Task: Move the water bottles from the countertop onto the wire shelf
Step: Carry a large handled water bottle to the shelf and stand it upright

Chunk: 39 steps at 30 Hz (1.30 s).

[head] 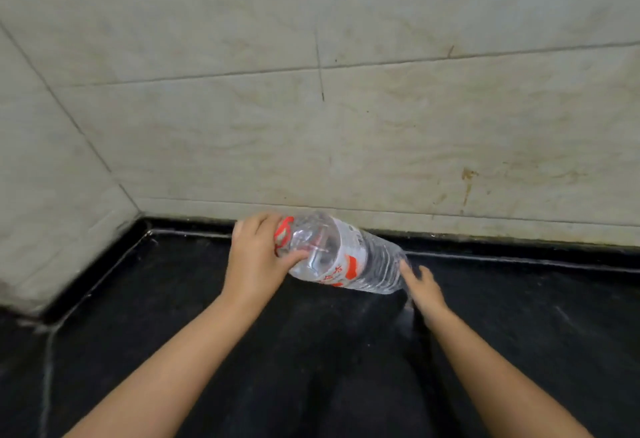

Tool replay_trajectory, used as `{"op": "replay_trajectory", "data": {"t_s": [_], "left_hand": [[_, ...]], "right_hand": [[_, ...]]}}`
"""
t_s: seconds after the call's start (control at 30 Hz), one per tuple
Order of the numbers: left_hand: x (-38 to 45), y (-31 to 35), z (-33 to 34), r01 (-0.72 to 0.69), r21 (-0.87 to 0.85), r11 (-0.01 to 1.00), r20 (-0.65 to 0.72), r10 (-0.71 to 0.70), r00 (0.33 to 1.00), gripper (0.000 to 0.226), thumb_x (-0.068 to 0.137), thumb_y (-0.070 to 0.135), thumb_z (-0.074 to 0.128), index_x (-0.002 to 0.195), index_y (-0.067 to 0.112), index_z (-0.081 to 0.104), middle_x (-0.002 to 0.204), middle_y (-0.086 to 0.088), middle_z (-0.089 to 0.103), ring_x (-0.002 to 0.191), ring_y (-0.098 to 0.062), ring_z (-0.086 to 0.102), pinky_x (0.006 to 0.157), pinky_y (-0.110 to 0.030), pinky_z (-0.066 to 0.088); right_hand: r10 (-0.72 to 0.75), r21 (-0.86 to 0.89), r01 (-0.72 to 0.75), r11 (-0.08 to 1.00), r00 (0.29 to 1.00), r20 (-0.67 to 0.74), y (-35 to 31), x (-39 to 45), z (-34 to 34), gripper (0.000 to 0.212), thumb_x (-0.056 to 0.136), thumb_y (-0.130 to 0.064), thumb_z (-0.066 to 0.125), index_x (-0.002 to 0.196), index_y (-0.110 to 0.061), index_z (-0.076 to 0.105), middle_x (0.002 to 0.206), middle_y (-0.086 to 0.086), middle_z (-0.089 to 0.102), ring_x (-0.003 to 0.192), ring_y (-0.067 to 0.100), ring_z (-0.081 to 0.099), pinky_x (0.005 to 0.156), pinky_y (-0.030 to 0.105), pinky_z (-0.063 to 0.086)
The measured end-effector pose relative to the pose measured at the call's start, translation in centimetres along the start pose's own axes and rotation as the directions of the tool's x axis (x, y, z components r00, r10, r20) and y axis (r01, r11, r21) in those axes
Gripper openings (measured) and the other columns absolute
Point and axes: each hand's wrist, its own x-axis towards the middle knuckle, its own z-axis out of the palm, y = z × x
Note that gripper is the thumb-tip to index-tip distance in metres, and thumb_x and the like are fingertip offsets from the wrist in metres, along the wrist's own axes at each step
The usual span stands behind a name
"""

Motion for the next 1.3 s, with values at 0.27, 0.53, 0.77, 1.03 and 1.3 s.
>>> {"op": "replay_trajectory", "data": {"t_s": [0.27,0.53,0.77,1.03,1.3], "left_hand": [[-13.8,-9.5,3.1,0.497,-0.110,0.861,0.094,-0.489,0.867,0.068,0.066,0.019,0.081,0.125,0.005,0.052,0.118,-0.005,0.055,0.117,-0.021,0.049,0.097,-0.030,0.035],[-14.7,-11.8,4.3,0.556,-0.209,0.805,0.103,-0.547,0.831,0.055,0.068,0.013,0.079,0.117,0.002,0.055,0.127,-0.011,0.051,0.117,-0.018,0.046,0.091,-0.013,0.028],[-13.3,-13.8,5.4,0.713,-0.306,0.631,0.146,-0.709,0.690,0.093,0.066,0.017,0.082,0.142,0.012,0.029,0.144,-0.010,0.035,0.131,-0.023,0.037,0.105,-0.029,0.031],[-14.0,-14.5,6.3,0.765,-0.450,0.461,0.094,-0.827,0.554,0.062,0.061,0.013,0.084,0.115,0.004,0.055,0.114,-0.012,0.063,0.105,-0.022,0.062,0.089,-0.027,0.047],[-11.2,-17.1,5.2,0.731,-0.327,0.599,0.220,-0.704,0.675,0.065,0.056,0.013,0.087,0.110,0.007,0.052,0.116,-0.012,0.056,0.103,-0.024,0.058,0.087,-0.034,0.049]], "right_hand": [[-0.156,-0.095,0.159,0.983,0.987,0.043,-2.0,0.7,6.7,0.060,0.083,-0.032,0.065,0.130,-0.002,0.043,0.132,0.015,0.051,0.117,0.029,0.052,0.092,0.030,0.040],[-0.202,-0.211,0.204,0.956,0.979,0.028,-1.4,0.9,7.3,0.057,0.081,-0.030,0.068,0.125,-0.003,0.044,0.129,0.014,0.052,0.114,0.028,0.052,0.086,0.029,0.038],[-0.198,-0.099,0.207,0.973,0.976,0.089,-0.6,1.4,7.5,0.056,0.079,-0.018,0.070,0.124,-0.003,0.040,0.123,0.013,0.052,0.096,0.019,0.050,0.081,0.030,0.039],[-0.267,-0.211,0.284,0.935,0.958,0.102,0.3,0.0,6.0,0.052,0.073,-0.019,0.076,0.118,-0.007,0.050,0.105,0.005,0.057,0.092,0.020,0.055,0.081,0.033,0.045],[-0.266,-0.201,0.262,0.944,0.964,0.010,3.3,-2.8,5.8,0.040,0.070,-0.026,0.078,0.098,-0.014,0.053,0.104,0.007,0.060,0.094,0.024,0.058,0.083,0.035,0.047]]}}
